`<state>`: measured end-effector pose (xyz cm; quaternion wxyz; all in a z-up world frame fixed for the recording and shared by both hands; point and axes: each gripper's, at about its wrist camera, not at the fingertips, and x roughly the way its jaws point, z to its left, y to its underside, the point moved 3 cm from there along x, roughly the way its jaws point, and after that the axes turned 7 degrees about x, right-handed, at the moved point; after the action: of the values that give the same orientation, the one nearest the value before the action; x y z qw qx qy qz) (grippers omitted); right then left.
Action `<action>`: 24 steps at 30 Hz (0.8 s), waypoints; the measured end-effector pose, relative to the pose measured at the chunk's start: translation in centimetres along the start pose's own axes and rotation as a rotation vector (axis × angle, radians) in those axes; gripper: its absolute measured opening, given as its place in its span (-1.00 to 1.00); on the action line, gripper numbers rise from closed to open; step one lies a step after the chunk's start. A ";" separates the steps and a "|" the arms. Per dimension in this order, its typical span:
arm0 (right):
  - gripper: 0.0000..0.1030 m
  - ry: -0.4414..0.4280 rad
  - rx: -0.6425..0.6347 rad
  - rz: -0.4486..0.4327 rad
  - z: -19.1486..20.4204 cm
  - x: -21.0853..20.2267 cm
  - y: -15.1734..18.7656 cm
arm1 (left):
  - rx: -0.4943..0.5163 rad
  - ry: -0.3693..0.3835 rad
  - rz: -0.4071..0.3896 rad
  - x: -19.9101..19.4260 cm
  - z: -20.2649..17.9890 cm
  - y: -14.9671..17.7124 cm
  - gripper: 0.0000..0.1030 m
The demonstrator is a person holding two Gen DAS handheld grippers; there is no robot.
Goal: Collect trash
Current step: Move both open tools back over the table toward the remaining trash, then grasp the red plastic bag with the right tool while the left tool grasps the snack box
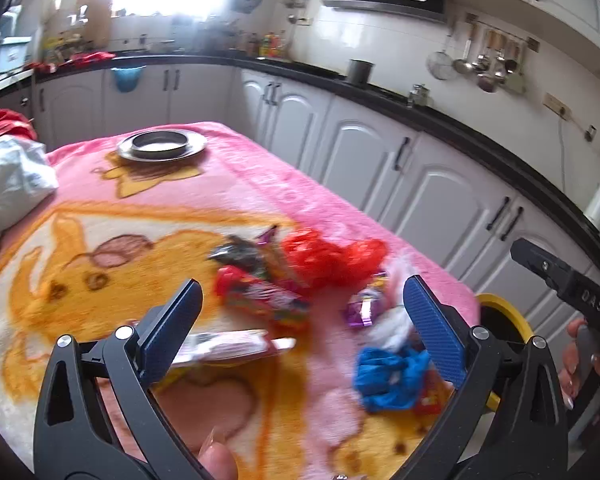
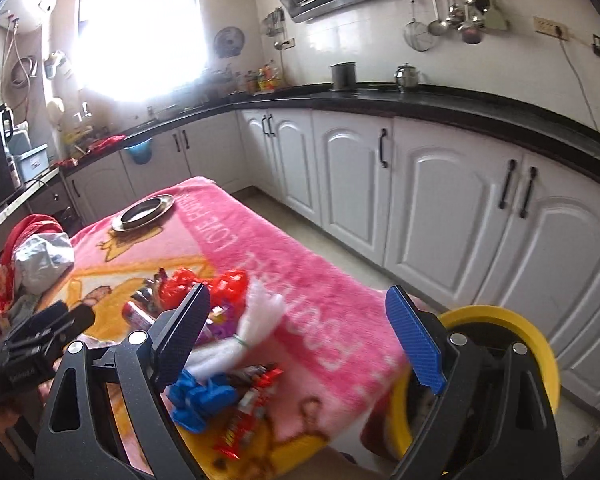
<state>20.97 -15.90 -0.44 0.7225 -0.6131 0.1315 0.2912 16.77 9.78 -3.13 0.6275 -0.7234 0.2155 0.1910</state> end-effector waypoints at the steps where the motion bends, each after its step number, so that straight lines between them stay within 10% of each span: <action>1: 0.68 -0.009 -0.008 0.010 0.5 0.5 -0.1 | -0.007 -0.009 0.002 0.0 0.6 0.1 0.79; 24: 0.24 -0.071 -0.201 0.299 7.6 15.8 -1.1 | -0.193 -0.093 0.173 3.0 10.4 5.2 0.79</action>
<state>32.91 -4.56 -6.61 0.6104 -0.6451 0.1661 0.4286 16.35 19.18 -10.56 0.5456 -0.7494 0.2284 0.2975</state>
